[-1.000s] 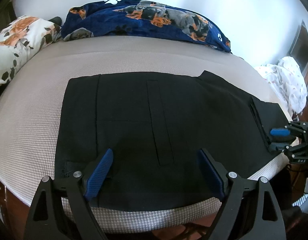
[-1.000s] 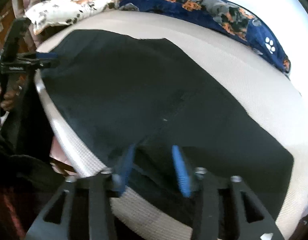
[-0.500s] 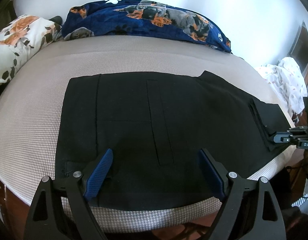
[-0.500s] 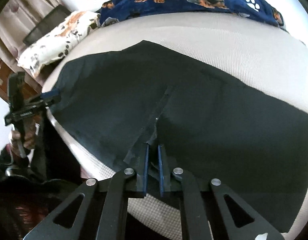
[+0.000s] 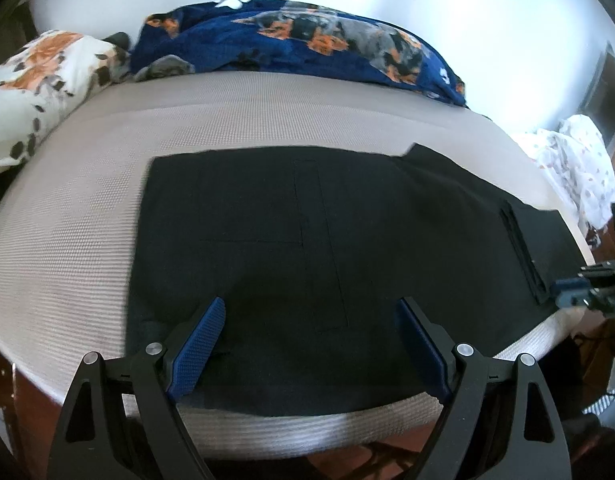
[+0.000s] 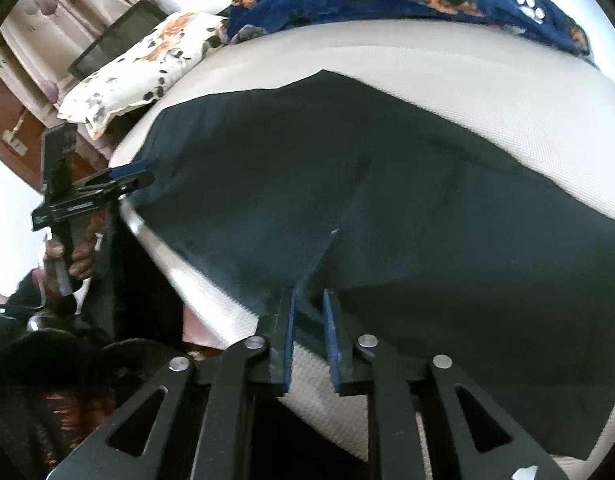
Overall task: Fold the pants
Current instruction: 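Grasp the trouser edge with the right tool and lift it upward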
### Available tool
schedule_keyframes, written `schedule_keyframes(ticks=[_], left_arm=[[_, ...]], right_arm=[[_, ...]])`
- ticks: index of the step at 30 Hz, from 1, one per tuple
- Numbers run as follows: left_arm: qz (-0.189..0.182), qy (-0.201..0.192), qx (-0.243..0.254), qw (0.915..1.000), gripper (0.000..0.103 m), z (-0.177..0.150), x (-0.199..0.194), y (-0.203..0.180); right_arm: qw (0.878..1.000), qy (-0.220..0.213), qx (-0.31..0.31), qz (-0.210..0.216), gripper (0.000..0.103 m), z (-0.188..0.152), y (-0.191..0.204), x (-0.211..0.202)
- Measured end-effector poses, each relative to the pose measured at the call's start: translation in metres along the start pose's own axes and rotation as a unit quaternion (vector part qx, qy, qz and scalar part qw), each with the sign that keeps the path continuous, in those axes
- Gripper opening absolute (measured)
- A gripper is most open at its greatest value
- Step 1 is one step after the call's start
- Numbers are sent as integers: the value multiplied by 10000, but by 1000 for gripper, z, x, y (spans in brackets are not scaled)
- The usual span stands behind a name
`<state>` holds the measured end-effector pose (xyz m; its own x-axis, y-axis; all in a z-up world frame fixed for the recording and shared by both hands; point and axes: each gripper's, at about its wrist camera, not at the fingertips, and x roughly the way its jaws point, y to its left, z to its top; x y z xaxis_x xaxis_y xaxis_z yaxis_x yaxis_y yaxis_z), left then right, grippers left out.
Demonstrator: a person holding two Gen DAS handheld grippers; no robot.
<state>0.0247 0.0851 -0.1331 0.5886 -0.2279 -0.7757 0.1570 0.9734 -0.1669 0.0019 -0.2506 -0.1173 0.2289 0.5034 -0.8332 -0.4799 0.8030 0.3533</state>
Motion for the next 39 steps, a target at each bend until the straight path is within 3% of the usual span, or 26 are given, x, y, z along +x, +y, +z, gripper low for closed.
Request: schedule_keyframes(ticks=[2, 6, 8, 11, 14, 18, 20, 28, 30, 31, 32, 33, 35, 39], left_arm=[[-28, -82, -169, 9998, 87, 3, -11, 14], [-45, -171, -628, 9979, 87, 13, -35, 63], [-292, -61, -981, 9947, 87, 18, -40, 96], [-542, 128, -1256, 9905, 87, 19, -40, 133], [-760, 395, -1045, 9908, 87, 15, -30, 140], [-1112, 817, -705, 9879, 86, 4, -4, 130], [-1114, 658, -441, 9906, 87, 5, -4, 122], [-1786, 1079, 170, 9778, 86, 27, 16, 96], [-2064, 1054, 140, 9727, 81, 31, 19, 100], [-2104, 1027, 104, 9721, 71, 34, 21, 102], [-2102, 984, 44, 9727, 49, 36, 23, 106], [-2090, 990, -85, 9729, 42, 38, 27, 111], [-2235, 937, -346, 9696, 36, 39, 29, 118], [-2139, 689, -702, 9719, 27, 37, 13, 112]], right_arm=[[9999, -115, -45, 107, 39, -1, 4, -5], [9916, -829, 186, 975, 41, 1, 3, -23], [9861, -1171, 255, 1152, 51, 4, 6, -26], [9730, -1564, 491, 1627, 55, 10, 11, -17], [9632, -1663, 760, 1970, 59, 13, 15, -3], [9623, -1525, 896, 2068, 60, 11, 21, 15], [9627, -1455, 953, 2075, 60, 8, 21, 19], [9598, -1559, 1231, 1981, 71, 9, 9, 16], [9581, -1581, 1326, 1987, 72, 8, 6, 19], [9573, -1577, 1365, 2001, 72, 8, 5, 21], [9569, -1558, 1397, 2014, 72, 7, 4, 24], [9568, -1536, 1415, 2021, 72, 8, 4, 25], [9572, -1502, 1416, 2031, 72, 7, 6, 27], [9586, -1538, 1319, 1999, 72, 14, 6, 23]])
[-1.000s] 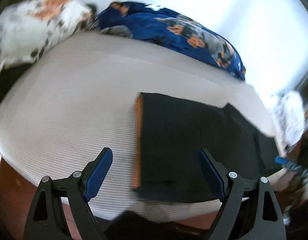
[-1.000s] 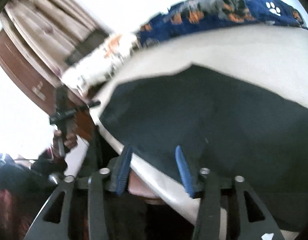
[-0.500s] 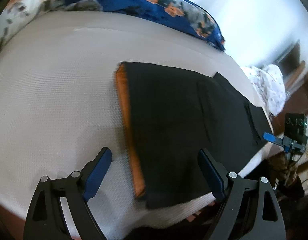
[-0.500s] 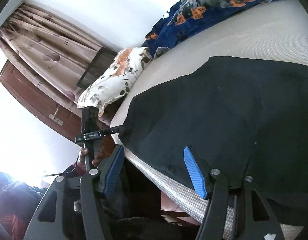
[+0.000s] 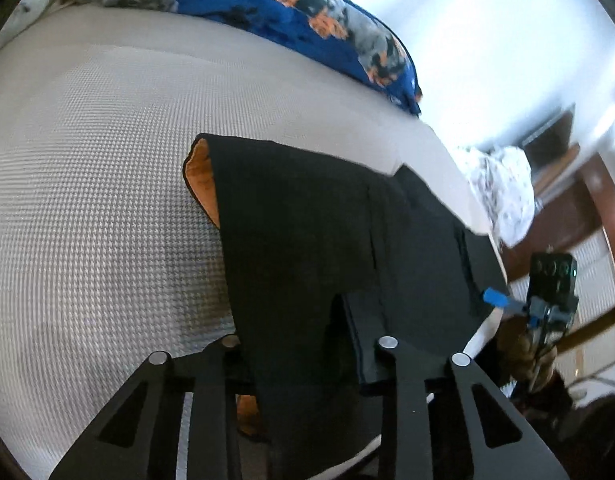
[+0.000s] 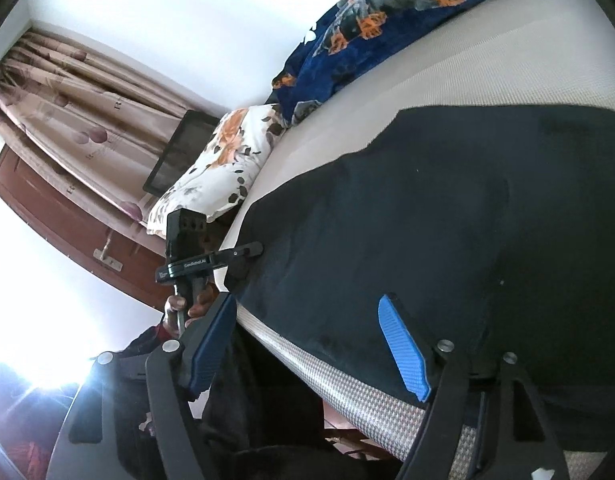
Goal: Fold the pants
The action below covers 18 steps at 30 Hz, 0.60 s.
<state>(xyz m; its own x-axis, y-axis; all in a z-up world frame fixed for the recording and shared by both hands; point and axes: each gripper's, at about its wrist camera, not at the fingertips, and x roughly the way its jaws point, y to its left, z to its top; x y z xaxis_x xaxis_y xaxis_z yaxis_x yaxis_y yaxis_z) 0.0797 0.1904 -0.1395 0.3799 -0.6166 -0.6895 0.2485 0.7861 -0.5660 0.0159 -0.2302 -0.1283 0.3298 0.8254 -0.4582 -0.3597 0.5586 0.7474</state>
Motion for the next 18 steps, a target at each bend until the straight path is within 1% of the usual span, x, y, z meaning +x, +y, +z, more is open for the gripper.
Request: schedule_keyframes(ticks=[1, 2, 4, 7, 8, 9, 10, 11, 13, 15, 16, 18], left_arm=[[-60, -103, -36, 9999, 21, 1, -6, -7], [-158, -222, -37, 9996, 19, 2, -13, -18], [-350, -438, 117, 9984, 19, 6, -27, -49], [-621, -507, 443, 9958, 19, 13, -33, -99], [-723, -489, 570, 9945, 19, 14, -32, -119], [-797, -461, 669, 9935, 19, 16, -29, -134], [-904, -414, 811, 9917, 19, 18, -22, -155], [-982, -374, 902, 9904, 19, 19, -18, -169], [-1097, -263, 1152, 9869, 19, 19, 0, -200], [-1113, -153, 1427, 9834, 19, 16, 20, -227], [-1109, -53, 1547, 9817, 19, 15, 34, -241], [-1037, 57, 1711, 9798, 19, 14, 53, -255]], right_arm=[[10000, 5, -19, 2, 72, 3, 0, 0], [10000, 12, -55, 6, 72, 7, 2, -1], [9999, 0, -74, 107, 72, 14, 4, -3], [9977, -110, 135, 659, 73, 26, 3, -7], [9947, -226, 283, 957, 76, 31, 1, -12], [9922, -321, 384, 1143, 78, 35, 0, -14], [9884, -437, 510, 1362, 84, 37, -2, -18], [9829, -574, 671, 1614, 89, 40, -5, -22], [9733, -748, 916, 1969, 92, 41, -11, -29], [9668, -825, 1053, 2177, 93, 42, -14, -34], [9657, -850, 1079, 2202, 93, 42, -15, -37], [9646, -868, 1122, 2222, 93, 42, -18, -40]])
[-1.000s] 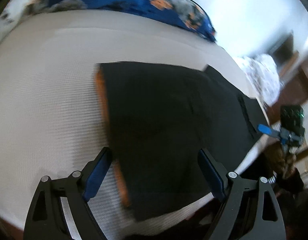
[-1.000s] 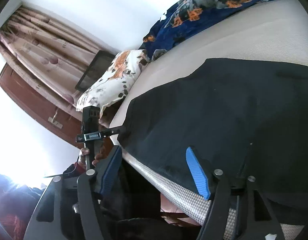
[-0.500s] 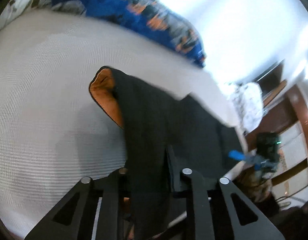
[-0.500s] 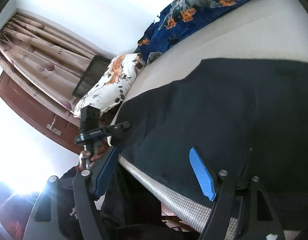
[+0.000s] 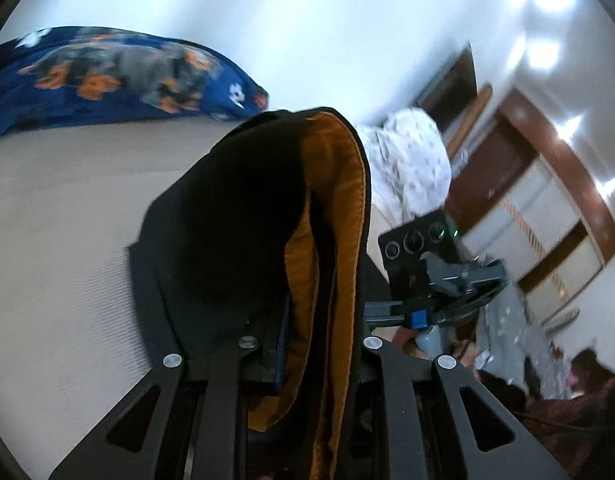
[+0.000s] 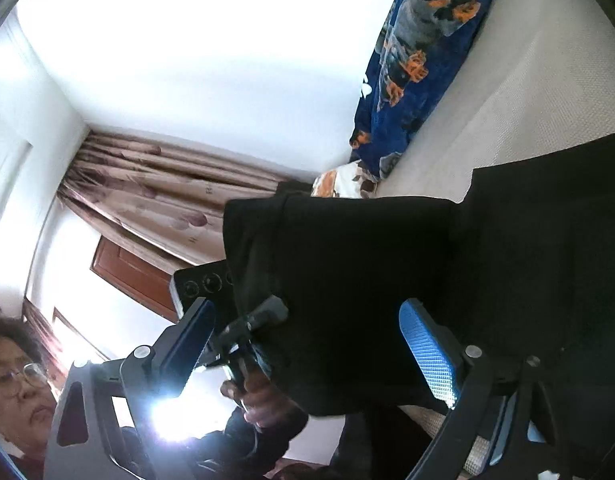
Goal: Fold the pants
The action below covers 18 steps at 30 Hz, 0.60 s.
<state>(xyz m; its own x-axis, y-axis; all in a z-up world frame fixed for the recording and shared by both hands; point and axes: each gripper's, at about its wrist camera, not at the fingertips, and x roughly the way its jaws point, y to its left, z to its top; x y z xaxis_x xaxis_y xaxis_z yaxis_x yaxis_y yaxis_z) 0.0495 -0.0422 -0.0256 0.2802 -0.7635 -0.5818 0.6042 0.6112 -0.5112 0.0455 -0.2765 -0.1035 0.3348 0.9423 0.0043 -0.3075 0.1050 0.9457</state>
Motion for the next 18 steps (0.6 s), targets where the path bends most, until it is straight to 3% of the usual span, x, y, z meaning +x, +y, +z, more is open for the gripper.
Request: schedule_keyframes(ticks=[6, 9, 13, 14, 18], left_arm=[[247, 448, 415, 9978, 26, -3, 61, -24], [348, 573, 614, 9959, 36, -6, 74, -33], [62, 497, 949, 9942, 73, -10, 75, -46], [110, 424, 1044, 9936, 77, -11, 74, -49], [197, 272, 1130, 9930, 77, -4, 68, -48]], right_arm=[[9986, -244, 394, 256, 94, 8, -16, -22], [9967, -416, 621, 327, 95, 13, -26, -36], [9950, -501, 843, 162, 96, 17, -37, -44], [9946, -473, 914, 97, 97, 17, -42, -45], [9931, -463, 1063, -170, 97, 17, -52, -45]])
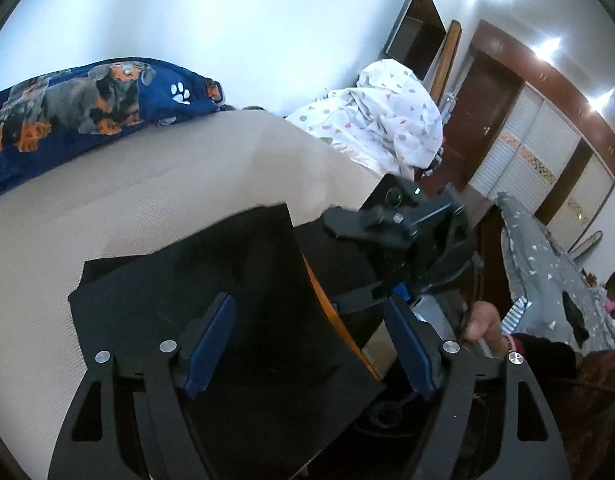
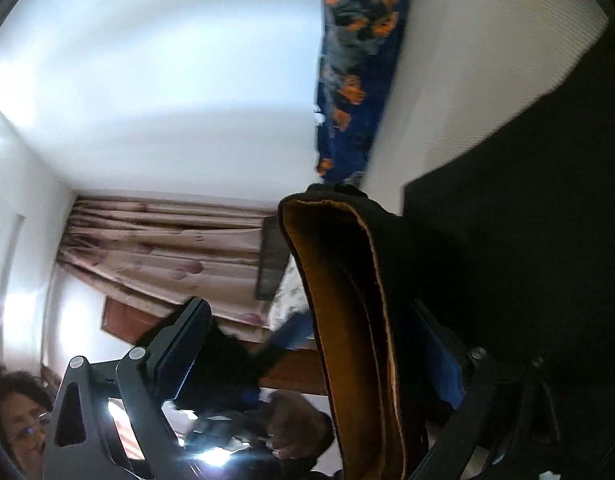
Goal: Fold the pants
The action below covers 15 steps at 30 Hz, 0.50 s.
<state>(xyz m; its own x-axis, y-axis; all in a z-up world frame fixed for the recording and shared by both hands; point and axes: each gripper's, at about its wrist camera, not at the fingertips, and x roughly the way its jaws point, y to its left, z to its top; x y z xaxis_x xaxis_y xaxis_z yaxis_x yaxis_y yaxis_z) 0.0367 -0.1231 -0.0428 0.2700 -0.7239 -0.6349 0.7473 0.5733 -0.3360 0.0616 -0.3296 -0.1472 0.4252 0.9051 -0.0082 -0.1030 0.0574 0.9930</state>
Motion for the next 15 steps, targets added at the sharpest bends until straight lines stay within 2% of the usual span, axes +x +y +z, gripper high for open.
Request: schedule_keyframes(ticks=[3, 6, 7, 9, 11, 12, 15], left_arm=[[217, -86, -163, 9996, 77, -7, -13, 15], [576, -108, -301, 9978, 77, -20, -25, 32], [725, -109, -421, 9964, 77, -29, -30, 43], [896, -121, -683, 9936, 77, -43, -37, 60], [972, -131, -954, 9906, 77, -55, -42, 75], [1009, -125, -1120, 9885, 77, -61, -43, 83], [1035, -164, -1483, 9834, 77, -75, -50, 98]], right_arm=[[9994, 52, -59, -329, 97, 2, 1, 1], [9939, 235, -350, -1020, 94, 2, 7, 8], [9907, 309, -455, -1242, 89, 2, 9, 10], [9834, 448, -613, -1648, 68, 1, 9, 16], [9776, 586, -586, -1934, 22, 3, 3, 20], [9768, 611, -545, -1979, 18, 4, 1, 20], [9743, 539, -720, -2064, 17, 4, 6, 17]])
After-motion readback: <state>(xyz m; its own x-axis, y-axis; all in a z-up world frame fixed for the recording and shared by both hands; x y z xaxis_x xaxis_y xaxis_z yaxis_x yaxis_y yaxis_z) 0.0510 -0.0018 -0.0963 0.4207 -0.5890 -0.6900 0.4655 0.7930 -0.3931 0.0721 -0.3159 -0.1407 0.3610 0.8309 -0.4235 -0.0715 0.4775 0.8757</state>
